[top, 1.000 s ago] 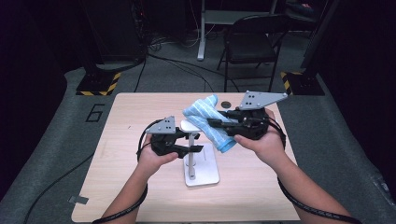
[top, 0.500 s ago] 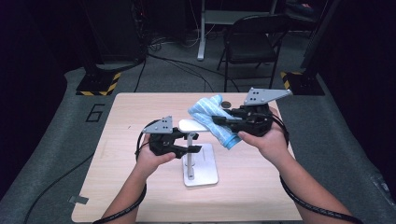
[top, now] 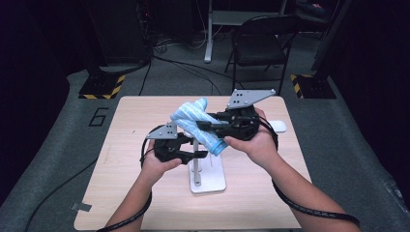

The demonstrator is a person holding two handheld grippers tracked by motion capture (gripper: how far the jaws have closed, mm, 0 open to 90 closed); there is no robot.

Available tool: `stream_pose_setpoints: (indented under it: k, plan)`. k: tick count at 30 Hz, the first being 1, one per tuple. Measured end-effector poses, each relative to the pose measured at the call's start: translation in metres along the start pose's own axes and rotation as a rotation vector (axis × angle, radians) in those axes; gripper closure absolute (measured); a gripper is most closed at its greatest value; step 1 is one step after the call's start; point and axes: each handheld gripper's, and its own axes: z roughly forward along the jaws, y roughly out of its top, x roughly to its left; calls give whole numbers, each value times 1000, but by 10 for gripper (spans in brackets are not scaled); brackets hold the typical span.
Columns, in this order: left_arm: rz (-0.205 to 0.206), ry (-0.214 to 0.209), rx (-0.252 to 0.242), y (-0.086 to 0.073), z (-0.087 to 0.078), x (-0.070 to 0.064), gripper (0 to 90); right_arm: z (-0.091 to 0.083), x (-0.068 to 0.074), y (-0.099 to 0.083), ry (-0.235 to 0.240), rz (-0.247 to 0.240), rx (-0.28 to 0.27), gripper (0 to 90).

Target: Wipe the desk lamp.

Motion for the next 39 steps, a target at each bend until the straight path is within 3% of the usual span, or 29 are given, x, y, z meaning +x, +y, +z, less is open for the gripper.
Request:
stream_pose_setpoints:
  k: [2,5,9,16,25,33,39]
  plan:
    - [4,-1,3,0,1,0,510,2,2,2,1,3,-1,704]
    - [8,-2,6,0,0,-1,510,5,8,3,-10,-28,-4,704]
    - [11,0,-2,0,2,0,511,1,6,1,-6,-40,-3,704]
    - [3,-8,9,-1,0,-1,512,-18,-10,-11,-32,-14,0,704]
    - [1,-13,2,-1,2,0,511,-58,-35,-41,-63,10,-33,704]
    - [2,-15,1,-1,3,0,511,-87,-60,-61,-53,26,-34,704]
    - [1,-12,0,-1,2,1,511,-92,-67,-66,-31,41,-53,704]
